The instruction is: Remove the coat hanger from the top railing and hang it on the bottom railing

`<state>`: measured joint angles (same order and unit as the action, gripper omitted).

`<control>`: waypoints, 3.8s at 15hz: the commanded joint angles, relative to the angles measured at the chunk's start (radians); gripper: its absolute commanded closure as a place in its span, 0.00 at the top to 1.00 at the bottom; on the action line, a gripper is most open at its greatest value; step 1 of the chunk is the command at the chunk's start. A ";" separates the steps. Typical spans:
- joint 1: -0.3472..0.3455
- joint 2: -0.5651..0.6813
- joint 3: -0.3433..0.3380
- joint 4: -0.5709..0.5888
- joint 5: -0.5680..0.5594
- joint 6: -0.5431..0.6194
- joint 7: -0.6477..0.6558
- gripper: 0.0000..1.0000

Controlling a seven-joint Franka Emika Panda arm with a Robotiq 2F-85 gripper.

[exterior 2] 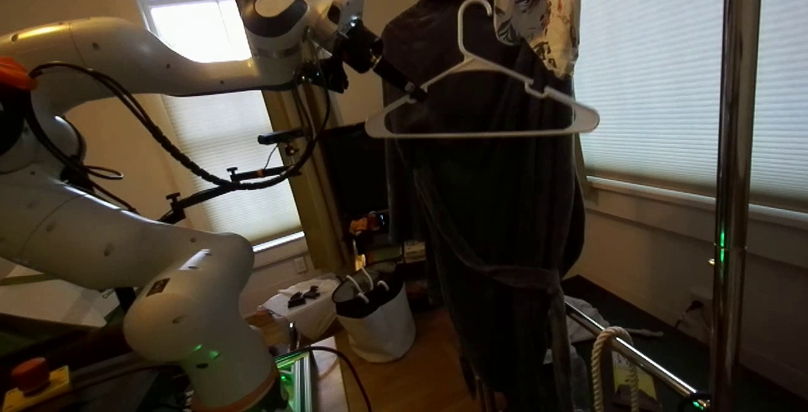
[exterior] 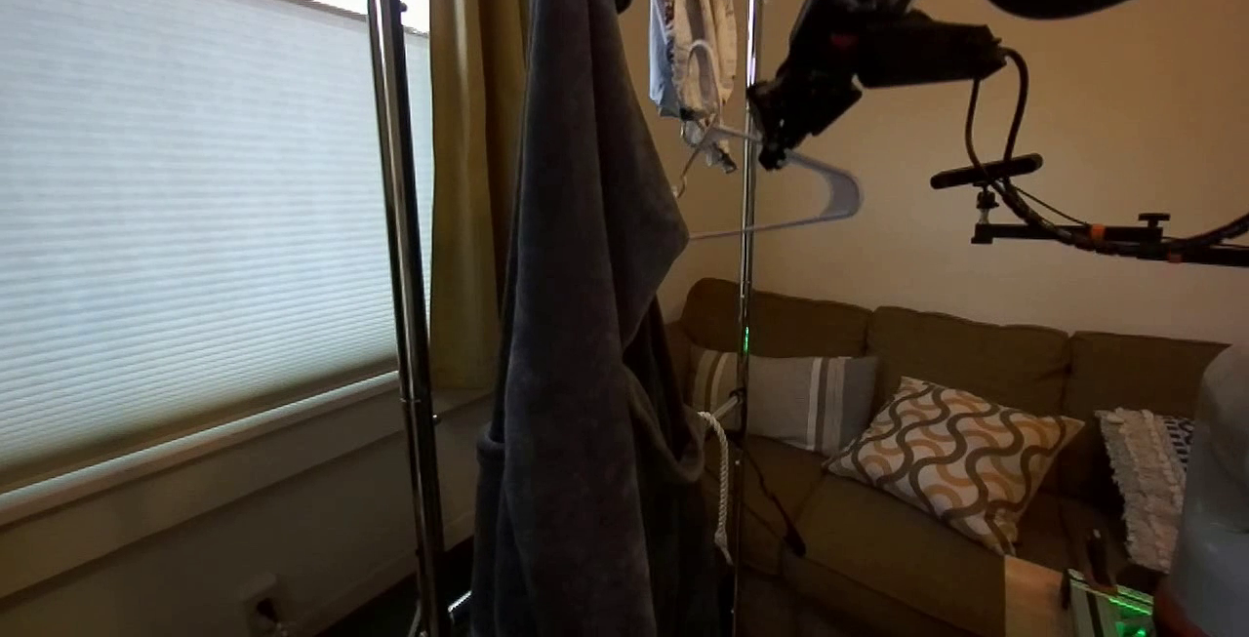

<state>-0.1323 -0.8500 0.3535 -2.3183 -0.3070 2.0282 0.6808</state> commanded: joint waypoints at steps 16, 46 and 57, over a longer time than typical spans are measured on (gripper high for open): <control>0.052 -0.076 -0.459 -0.452 0.278 -0.187 -0.573 0.08; -0.082 0.656 -0.753 -0.285 0.415 0.299 -0.960 0.02; -0.114 0.683 -0.637 -0.205 0.228 0.288 -0.796 0.02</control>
<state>-0.2236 -0.1818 -0.3193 -2.5579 -0.0111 2.3218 -0.1831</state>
